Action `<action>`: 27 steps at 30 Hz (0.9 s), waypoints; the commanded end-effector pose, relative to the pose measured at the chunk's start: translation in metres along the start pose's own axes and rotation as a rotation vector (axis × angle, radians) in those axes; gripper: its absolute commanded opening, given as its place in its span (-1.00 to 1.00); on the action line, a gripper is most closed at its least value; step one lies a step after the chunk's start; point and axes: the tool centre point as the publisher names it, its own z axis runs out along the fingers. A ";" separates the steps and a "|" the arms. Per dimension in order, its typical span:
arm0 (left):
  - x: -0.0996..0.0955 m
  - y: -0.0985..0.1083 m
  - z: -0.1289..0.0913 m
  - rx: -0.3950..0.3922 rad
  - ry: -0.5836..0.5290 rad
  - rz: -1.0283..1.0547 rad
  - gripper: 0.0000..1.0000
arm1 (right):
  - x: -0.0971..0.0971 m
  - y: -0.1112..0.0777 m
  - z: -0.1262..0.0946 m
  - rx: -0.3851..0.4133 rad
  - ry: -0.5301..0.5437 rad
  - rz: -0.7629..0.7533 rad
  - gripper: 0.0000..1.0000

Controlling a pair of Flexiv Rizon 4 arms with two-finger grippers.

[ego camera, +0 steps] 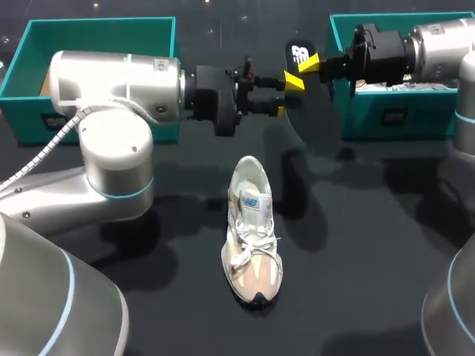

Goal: Take the shoe out of the shoebox, open the shoe tongue, remove and reinsert the insole, then place the shoe into the shoebox

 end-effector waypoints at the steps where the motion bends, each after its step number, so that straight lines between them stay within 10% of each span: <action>1: 0.003 0.003 0.005 -0.009 -0.001 0.001 -0.18 | 0.001 0.001 0.001 0.004 -0.006 0.007 -1.00; 27: 0.019 0.009 0.019 -0.056 -0.008 0.026 -0.57 | 0.000 -0.004 0.000 0.009 0.012 0.035 -1.00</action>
